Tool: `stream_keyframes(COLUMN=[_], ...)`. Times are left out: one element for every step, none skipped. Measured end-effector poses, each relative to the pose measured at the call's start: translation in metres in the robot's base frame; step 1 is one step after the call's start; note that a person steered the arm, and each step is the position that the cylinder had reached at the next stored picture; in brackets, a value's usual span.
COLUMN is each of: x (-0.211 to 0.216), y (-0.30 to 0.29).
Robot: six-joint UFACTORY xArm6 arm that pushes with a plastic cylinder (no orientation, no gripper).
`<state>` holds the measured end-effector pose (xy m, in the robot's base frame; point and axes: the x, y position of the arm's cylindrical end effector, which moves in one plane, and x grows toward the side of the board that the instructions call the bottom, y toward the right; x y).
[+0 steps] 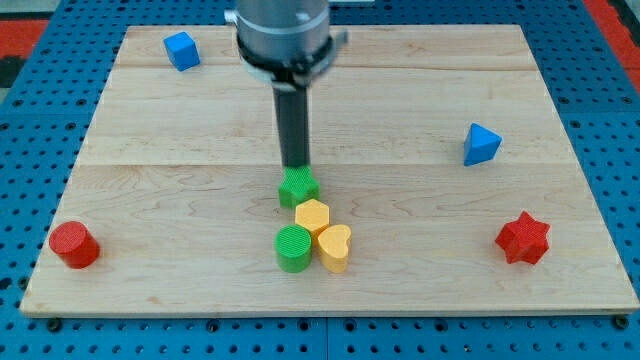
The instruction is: Move the blue cube slightly to the top
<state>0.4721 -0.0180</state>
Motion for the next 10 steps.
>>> stream_keyframes(x=[-0.019, -0.048, -0.053, -0.053, -0.053, -0.053, -0.032, -0.033, -0.101, -0.188], y=[0.004, 0.004, 0.004, -0.003, -0.016, -0.016, -0.017, -0.101, -0.175, -0.185])
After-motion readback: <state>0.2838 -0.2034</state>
